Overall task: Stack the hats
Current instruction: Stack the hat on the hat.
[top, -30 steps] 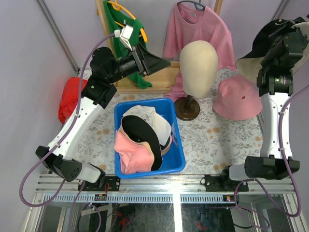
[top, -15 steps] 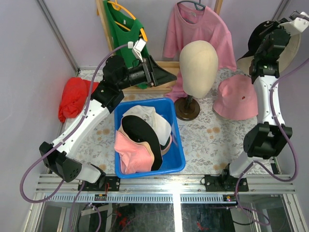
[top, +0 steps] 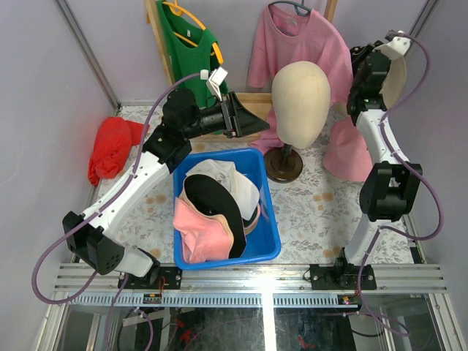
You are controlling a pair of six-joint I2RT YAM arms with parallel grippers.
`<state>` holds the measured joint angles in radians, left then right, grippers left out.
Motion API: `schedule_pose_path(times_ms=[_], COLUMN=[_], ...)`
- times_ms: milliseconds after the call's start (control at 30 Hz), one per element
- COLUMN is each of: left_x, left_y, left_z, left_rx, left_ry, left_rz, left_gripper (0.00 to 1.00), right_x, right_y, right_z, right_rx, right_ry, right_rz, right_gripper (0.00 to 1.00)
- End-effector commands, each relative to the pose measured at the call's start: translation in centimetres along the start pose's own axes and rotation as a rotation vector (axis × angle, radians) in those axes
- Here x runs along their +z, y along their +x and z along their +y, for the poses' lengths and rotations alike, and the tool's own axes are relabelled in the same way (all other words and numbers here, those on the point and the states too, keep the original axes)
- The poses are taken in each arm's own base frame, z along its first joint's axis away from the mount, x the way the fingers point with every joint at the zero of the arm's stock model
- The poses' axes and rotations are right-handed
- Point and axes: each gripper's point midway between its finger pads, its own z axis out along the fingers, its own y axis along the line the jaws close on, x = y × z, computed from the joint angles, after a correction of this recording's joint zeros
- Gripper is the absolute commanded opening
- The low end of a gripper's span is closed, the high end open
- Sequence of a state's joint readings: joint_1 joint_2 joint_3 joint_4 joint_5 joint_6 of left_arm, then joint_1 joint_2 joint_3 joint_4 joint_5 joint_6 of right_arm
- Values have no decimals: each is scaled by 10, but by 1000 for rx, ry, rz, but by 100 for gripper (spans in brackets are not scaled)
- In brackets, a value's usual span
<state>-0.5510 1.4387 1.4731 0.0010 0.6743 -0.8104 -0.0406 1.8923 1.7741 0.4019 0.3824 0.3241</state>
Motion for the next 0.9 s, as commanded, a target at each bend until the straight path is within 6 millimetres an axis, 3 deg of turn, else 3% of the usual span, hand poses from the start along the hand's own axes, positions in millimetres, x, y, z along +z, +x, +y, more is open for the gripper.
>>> schedule_pose_path(times_ms=[0,133,467,867], left_x=[-3,-3,4,6], left_y=[3,6,23,35], left_z=[-12,-15,-26,-45], left_rx=[46,40,40,52], left_ry=[48,56,69,93], left_rz=[5,4,17,23], left_gripper=[56,56,56,56], right_x=[-33,-52,-110,-164], right_y=[-65,-61,-75,-45], right_z=[21,14,-3,-28], right_rx=[113,128,147,187], right_ry=[-38,-32,-46,-44], right_rz=[-162,-132,-98,6], right_gripper=[0,0,0,0])
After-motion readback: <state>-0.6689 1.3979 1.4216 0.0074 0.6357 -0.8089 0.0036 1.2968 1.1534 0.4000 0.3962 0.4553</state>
